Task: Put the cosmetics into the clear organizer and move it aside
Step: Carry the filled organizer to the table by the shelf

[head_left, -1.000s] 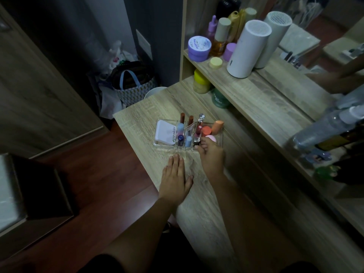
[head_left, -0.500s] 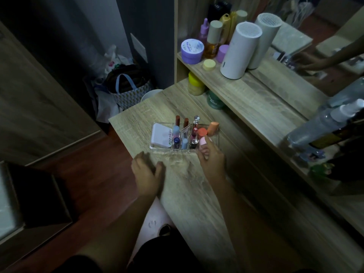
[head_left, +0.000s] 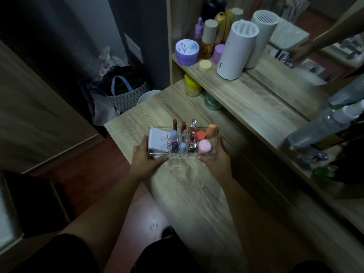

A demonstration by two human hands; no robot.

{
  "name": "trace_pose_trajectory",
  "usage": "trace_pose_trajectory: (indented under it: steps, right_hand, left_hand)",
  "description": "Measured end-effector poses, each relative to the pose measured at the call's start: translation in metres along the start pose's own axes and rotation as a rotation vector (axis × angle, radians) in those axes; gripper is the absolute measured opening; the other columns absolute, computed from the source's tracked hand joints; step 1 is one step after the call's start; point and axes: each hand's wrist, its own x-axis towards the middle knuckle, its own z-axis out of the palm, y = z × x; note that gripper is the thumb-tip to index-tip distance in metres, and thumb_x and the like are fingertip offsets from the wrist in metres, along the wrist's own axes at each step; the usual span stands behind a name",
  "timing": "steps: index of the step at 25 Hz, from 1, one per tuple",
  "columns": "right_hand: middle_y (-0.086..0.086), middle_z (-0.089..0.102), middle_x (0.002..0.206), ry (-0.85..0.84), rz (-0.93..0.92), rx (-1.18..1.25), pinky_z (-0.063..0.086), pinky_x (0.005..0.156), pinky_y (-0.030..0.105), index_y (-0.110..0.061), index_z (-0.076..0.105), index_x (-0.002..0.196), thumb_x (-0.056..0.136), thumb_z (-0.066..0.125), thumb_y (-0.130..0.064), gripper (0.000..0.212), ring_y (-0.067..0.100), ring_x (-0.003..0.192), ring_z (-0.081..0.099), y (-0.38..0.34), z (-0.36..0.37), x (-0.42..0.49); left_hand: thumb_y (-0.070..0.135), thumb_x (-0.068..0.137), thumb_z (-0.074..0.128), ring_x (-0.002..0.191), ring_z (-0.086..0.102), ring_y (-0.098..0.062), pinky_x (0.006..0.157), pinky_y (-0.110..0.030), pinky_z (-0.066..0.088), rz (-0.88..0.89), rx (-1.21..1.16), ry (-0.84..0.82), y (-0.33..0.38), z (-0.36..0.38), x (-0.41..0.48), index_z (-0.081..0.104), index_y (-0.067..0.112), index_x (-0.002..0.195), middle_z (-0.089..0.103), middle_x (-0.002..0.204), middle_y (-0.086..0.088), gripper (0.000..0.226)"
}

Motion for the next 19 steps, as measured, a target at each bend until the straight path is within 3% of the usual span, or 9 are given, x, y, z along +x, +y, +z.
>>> trace_pose_trajectory:
  steps: [3,7,12,14,19]
  right_hand:
    - [0.011,0.06,0.128,0.002,0.017,0.017,0.042,0.1,0.034,-0.018,0.028,0.142,0.065,0.08,-0.007,0.094,0.024,0.118,0.054,-0.002,-0.004,0.001]
    - [0.011,0.064,0.123,0.028,0.006,-0.01,0.045,0.099,0.035,-0.015,0.038,0.137,0.065,0.08,-0.006,0.083,0.024,0.114,0.058,-0.001,-0.01,-0.011]
    - [0.013,0.067,0.118,0.163,0.045,0.051,0.049,0.097,0.036,-0.013,0.04,0.137,0.06,0.083,-0.004,0.089,0.023,0.109,0.062,0.008,-0.023,-0.048]
    - [0.012,0.066,0.12,0.186,0.082,0.081,0.049,0.098,0.042,-0.013,0.041,0.136,0.061,0.083,-0.005,0.087,0.023,0.111,0.061,0.013,-0.03,-0.063]
    - [0.009,0.069,0.115,0.339,0.175,0.084,0.052,0.095,0.038,-0.018,0.049,0.129,0.063,0.081,-0.011,0.074,0.021,0.105,0.064,0.033,-0.06,-0.119]
  left_hand:
    - [0.028,0.068,0.083,0.112,0.057,-0.032,0.096,-0.048,0.048,0.022,-0.025,0.033,0.003,0.0,0.003,0.043,0.017,0.136,0.066,0.12,-0.009,0.08]
    - [0.038,0.063,0.083,0.103,0.064,-0.024,0.084,-0.03,0.048,0.072,0.006,0.035,0.003,-0.002,-0.001,0.048,0.017,0.132,0.07,0.114,-0.007,0.08]
    - [0.047,0.058,0.077,0.102,0.063,-0.018,0.083,-0.028,0.047,0.122,0.03,-0.062,0.013,0.004,-0.008,0.045,0.023,0.134,0.068,0.116,-0.003,0.085]
    - [0.047,0.058,0.077,0.101,0.062,-0.014,0.081,-0.025,0.045,0.16,0.031,-0.1,0.018,0.011,-0.012,0.046,0.027,0.132,0.069,0.115,0.001,0.083]
    - [0.043,0.057,0.079,0.099,0.064,-0.013,0.081,-0.024,0.047,0.251,0.041,-0.268,0.041,0.044,-0.029,0.047,0.026,0.131,0.069,0.114,0.002,0.082]
